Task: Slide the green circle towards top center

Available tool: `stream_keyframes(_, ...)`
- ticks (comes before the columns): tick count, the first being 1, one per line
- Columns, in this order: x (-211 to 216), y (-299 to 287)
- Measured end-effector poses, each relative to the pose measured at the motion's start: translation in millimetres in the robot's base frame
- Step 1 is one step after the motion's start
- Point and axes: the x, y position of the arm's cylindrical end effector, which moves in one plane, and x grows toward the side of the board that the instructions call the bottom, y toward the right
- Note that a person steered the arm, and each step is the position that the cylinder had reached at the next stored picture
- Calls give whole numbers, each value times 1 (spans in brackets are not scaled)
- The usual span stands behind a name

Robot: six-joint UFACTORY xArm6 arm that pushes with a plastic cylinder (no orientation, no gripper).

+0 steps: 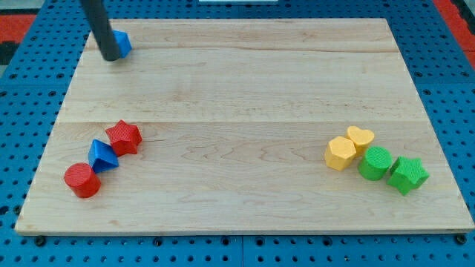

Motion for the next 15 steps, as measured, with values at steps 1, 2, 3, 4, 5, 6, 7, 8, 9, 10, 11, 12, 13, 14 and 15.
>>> stream_keyframes(1,-2,20)
stream_keyframes(2,70,132)
stream_keyframes(3,80,244)
stream_keyframes(4,85,389)
stream_keyframes(5,100,513)
stream_keyframes(6,188,544)
stream_keyframes(7,222,491)
stream_keyframes(8,227,409)
stream_keyframes(9,235,441)
stream_keyframes(10,264,416)
stream_keyframes(11,256,325)
stream_keyframes(12,226,258)
stream_keyframes(13,271,267)
stream_keyframes(14,272,210)
stream_keyframes(15,221,199)
